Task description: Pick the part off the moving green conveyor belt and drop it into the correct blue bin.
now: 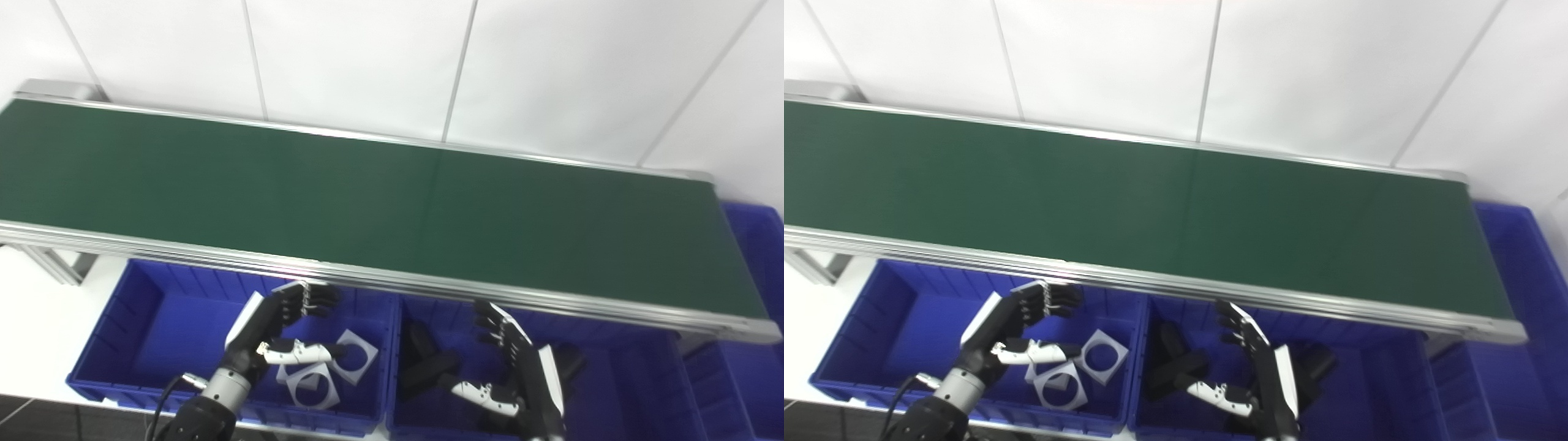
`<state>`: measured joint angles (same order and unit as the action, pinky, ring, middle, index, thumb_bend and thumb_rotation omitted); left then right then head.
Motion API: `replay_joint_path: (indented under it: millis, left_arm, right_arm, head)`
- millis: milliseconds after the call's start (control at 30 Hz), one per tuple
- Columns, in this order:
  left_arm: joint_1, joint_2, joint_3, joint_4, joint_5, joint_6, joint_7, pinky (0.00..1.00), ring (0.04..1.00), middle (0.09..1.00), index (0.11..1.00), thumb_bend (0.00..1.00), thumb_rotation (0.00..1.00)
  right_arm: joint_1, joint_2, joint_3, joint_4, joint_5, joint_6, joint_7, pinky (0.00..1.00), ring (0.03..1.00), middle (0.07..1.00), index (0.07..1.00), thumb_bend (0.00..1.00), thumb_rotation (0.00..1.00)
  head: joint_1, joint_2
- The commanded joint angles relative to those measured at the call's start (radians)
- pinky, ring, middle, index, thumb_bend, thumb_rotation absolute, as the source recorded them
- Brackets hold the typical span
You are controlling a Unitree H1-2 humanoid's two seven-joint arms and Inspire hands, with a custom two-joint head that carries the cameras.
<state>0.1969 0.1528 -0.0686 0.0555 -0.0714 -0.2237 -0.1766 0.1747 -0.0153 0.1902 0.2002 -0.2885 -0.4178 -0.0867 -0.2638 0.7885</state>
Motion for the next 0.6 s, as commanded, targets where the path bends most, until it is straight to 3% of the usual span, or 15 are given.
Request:
replay_joint_path:
  millis: [0,267,567]
  left_arm:
    - [-0.024,-0.003,0.005,0.002,-0.024,-0.047,-0.017,0.65,0.641,0.641,0.651,0.63,0.0]
    - [-0.035,-0.04,0.0,0.018,-0.055,-0.064,-0.028,0.61,0.617,0.64,0.661,0.66,0.0]
    - [-0.029,-0.059,-0.003,0.017,-0.046,-0.055,-0.026,0.68,0.652,0.668,0.674,0.65,0.0]
  right_arm:
    - [0.001,0.016,-0.007,-0.02,-0.011,-0.02,-0.025,0.68,0.791,0.823,0.814,0.66,0.0]
    - [0.01,0.027,-0.028,-0.027,-0.041,-0.024,-0.059,0.68,0.788,0.823,0.819,0.64,0.0]
    - [0.013,0.029,-0.035,-0.029,-0.038,-0.013,-0.062,0.68,0.783,0.826,0.841,0.64,0.0]
  head:
    - [-0.013,0.002]
    - [-0.004,0.005]
    - [-0.011,-0.001]
